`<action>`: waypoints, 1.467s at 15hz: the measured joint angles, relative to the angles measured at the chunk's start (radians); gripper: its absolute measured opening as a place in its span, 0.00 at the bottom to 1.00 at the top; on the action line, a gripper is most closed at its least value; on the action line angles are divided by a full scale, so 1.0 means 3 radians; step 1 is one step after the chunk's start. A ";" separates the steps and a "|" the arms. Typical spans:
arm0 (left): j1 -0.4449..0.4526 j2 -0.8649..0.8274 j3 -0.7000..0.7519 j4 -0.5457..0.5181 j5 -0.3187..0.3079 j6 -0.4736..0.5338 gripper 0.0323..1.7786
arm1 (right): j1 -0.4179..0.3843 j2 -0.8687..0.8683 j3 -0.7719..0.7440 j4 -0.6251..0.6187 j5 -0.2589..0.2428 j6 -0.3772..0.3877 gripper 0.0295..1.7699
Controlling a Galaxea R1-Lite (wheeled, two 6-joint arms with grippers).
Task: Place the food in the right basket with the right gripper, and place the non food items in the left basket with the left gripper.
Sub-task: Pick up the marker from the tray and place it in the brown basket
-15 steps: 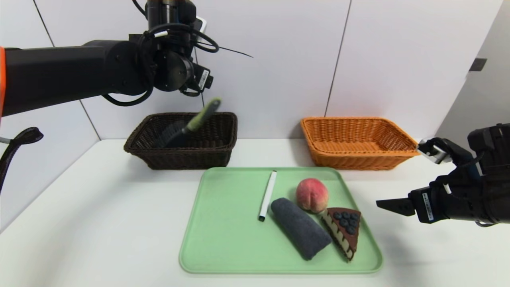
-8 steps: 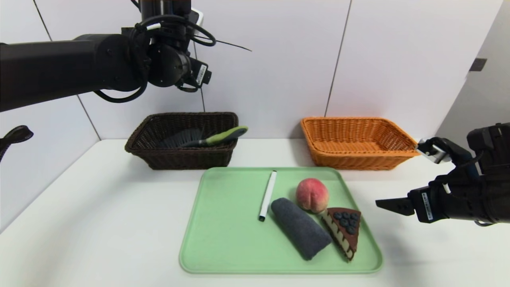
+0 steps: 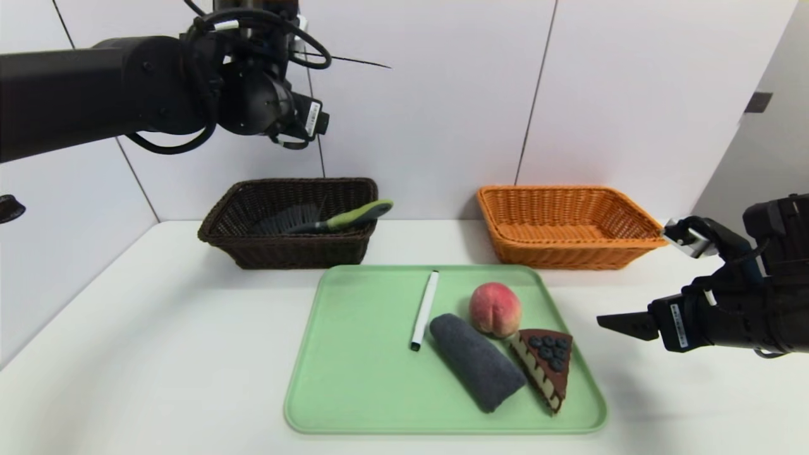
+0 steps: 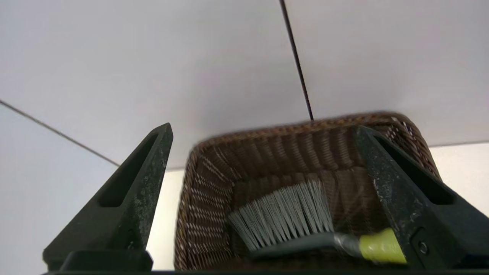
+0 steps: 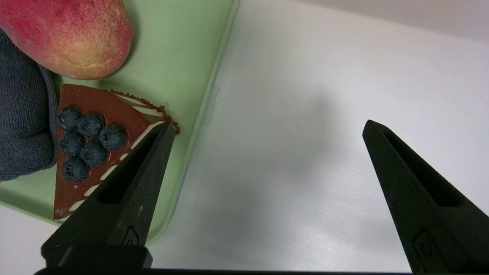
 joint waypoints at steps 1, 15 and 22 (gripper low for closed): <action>0.0000 -0.0026 0.0001 0.0211 -0.0001 -0.0223 0.95 | 0.0000 -0.0015 -0.0011 -0.0001 0.0000 -0.0002 0.96; -0.0646 -0.0643 0.0132 0.2418 -0.0511 -0.2289 0.95 | 0.0006 -0.0291 -0.0354 0.0067 0.0013 -0.0043 0.96; -0.0888 -0.1100 0.0691 0.2447 -0.0518 -0.2326 0.95 | -0.0226 -0.0505 -0.0311 0.0077 0.0010 -0.0680 0.96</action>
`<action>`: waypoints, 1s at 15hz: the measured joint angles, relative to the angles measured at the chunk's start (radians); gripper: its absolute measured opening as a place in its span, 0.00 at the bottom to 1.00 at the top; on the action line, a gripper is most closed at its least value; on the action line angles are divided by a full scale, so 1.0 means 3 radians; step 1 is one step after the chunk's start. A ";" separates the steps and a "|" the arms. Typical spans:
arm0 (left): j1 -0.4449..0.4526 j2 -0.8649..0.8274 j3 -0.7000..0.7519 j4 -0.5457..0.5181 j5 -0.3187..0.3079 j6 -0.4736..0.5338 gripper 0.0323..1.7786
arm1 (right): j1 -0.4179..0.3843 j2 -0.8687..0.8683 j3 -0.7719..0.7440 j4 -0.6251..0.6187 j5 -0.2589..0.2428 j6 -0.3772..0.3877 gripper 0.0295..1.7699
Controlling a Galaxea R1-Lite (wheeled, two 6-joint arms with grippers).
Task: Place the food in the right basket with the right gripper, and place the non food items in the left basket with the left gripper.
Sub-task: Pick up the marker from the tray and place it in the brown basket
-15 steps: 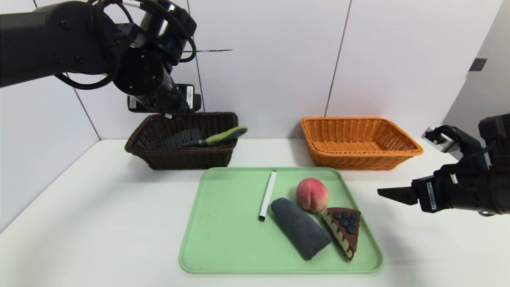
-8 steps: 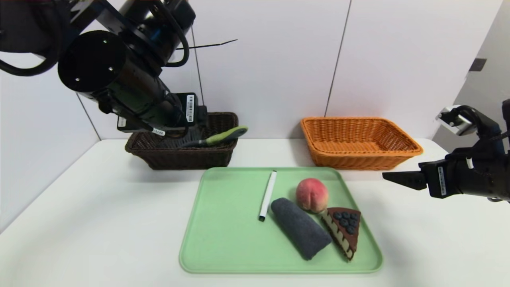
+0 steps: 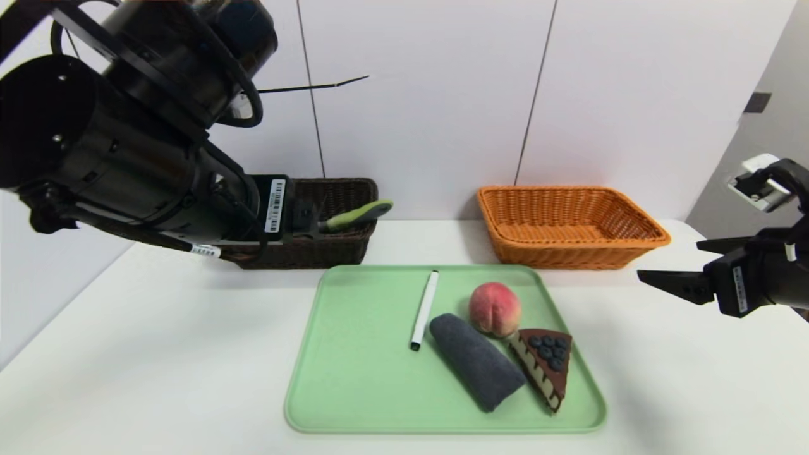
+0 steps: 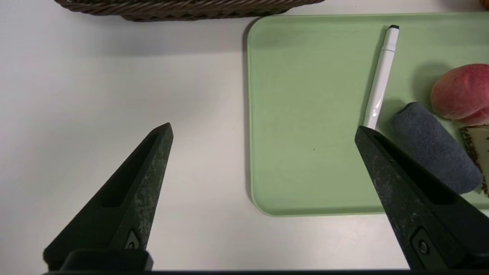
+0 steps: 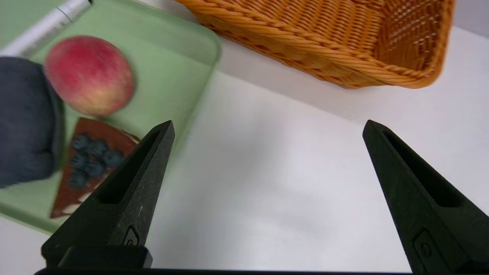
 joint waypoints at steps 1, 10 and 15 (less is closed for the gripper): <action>-0.0006 -0.0055 0.0067 -0.0001 -0.0001 0.0000 0.95 | -0.0055 -0.0016 0.0008 -0.0003 0.0065 -0.0127 0.96; -0.0105 -0.0343 0.0260 -0.0006 -0.0009 -0.0010 0.95 | -0.0087 -0.0086 -0.0093 -0.0001 0.0652 0.0298 0.96; -0.0324 -0.0180 0.0159 -0.0061 -0.0014 -0.0116 0.95 | 0.0109 -0.0099 -0.0412 0.0622 0.0656 0.0613 0.96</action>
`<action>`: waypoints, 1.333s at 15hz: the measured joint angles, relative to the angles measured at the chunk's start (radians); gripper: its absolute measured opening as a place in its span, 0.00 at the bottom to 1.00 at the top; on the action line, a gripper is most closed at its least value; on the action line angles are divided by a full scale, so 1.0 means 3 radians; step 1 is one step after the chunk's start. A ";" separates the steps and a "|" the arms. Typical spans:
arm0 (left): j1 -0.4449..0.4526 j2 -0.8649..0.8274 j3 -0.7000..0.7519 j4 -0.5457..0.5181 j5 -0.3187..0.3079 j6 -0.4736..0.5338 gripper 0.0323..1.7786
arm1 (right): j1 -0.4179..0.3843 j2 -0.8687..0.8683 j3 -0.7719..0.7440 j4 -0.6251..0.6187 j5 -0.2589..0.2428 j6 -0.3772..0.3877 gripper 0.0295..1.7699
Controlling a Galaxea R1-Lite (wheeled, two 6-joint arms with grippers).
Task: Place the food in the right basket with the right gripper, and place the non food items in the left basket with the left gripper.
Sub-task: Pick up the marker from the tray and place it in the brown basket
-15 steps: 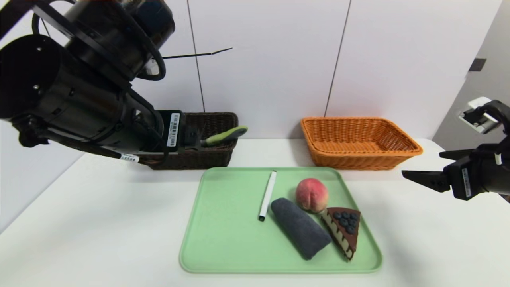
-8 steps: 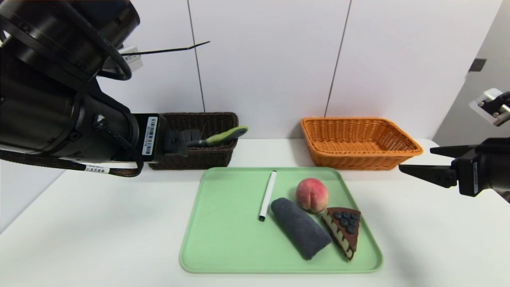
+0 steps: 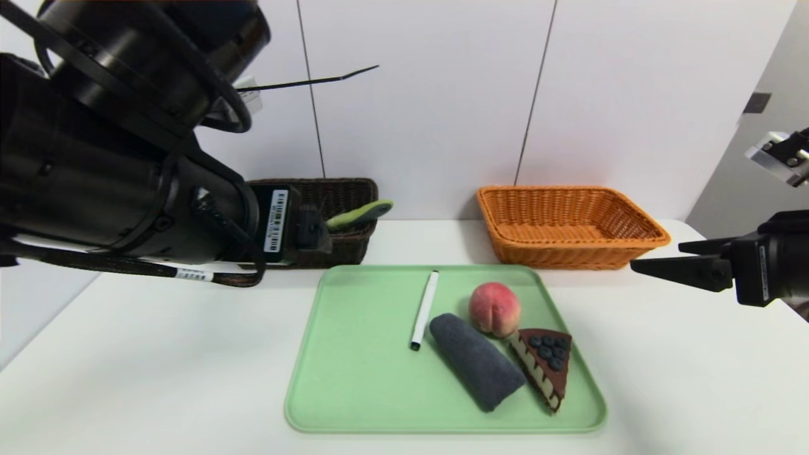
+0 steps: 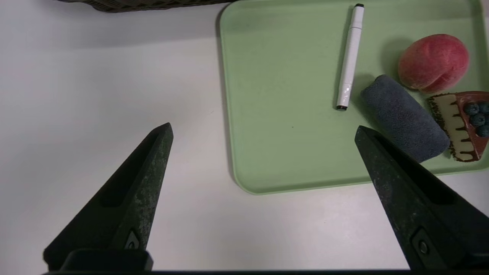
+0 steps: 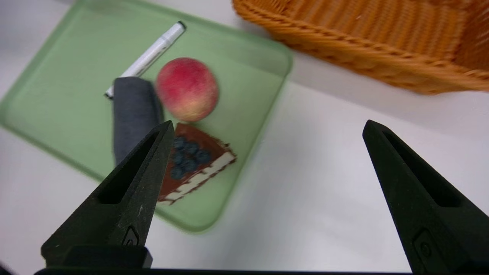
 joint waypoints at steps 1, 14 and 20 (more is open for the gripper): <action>-0.0038 0.0084 -0.0082 -0.0006 -0.0006 -0.0033 0.95 | 0.0101 0.0002 -0.0067 0.0124 0.0000 0.0144 0.96; -0.0188 0.1352 -0.0831 -0.0354 -0.0472 -0.0374 0.95 | 0.0465 -0.0097 -0.0108 0.0198 -0.0011 0.0228 0.96; -0.0183 0.1874 -0.0831 -0.0548 -0.0347 -0.0311 0.95 | 0.0465 -0.0118 0.0013 0.0160 -0.0021 0.0226 0.96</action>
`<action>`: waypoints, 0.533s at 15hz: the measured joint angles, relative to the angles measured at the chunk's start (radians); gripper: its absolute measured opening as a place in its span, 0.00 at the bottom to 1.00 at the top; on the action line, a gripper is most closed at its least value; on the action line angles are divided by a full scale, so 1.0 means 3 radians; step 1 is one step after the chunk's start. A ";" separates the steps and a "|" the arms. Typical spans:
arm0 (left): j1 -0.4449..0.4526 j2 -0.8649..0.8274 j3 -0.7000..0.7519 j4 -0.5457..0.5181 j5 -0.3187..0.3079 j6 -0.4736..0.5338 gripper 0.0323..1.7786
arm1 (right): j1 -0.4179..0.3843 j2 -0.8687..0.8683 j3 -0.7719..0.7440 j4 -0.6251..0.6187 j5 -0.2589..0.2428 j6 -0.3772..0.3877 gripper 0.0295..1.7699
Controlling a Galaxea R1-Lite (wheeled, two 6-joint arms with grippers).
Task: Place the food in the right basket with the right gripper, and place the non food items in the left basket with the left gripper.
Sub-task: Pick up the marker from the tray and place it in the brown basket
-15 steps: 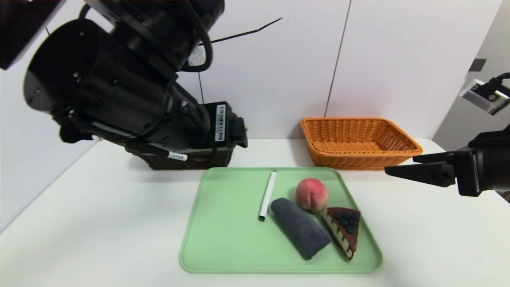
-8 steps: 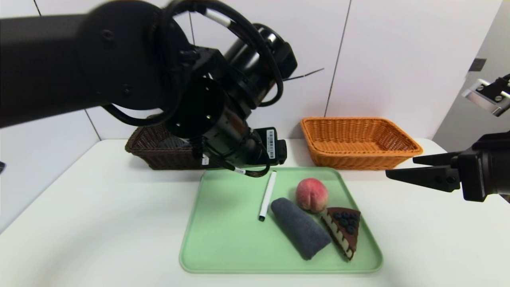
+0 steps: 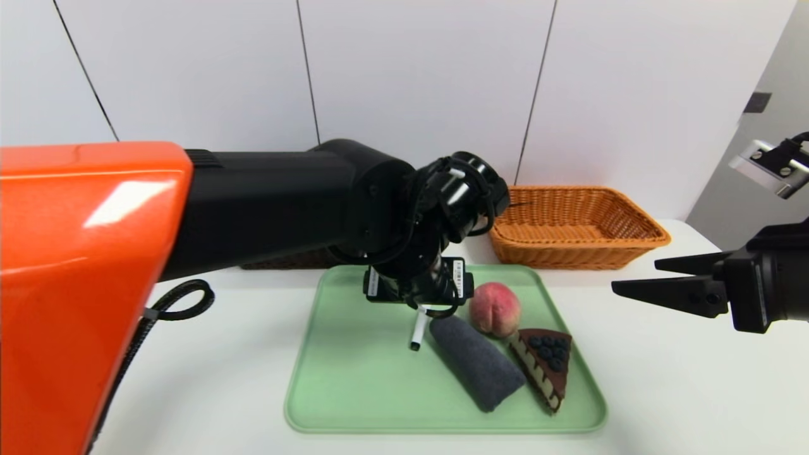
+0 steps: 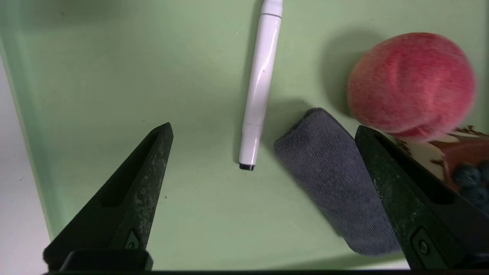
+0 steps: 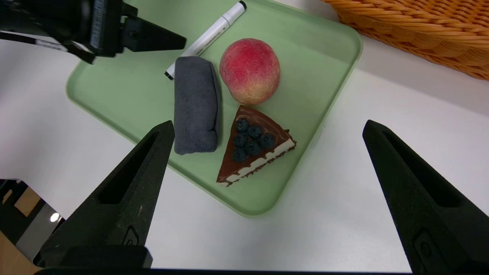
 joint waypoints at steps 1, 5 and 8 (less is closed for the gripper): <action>0.0016 0.0079 0.0001 -0.0053 0.0045 0.0008 0.95 | 0.0000 -0.0008 0.0014 0.0000 -0.0003 0.0001 0.96; 0.0034 0.0282 0.0001 -0.0157 0.0074 0.0078 0.95 | -0.0003 -0.0026 0.0048 -0.0005 -0.0005 0.0001 0.96; 0.0085 0.0389 0.0001 -0.0183 0.0202 0.0117 0.95 | -0.0001 -0.0040 0.0065 -0.0005 -0.0008 -0.0001 0.96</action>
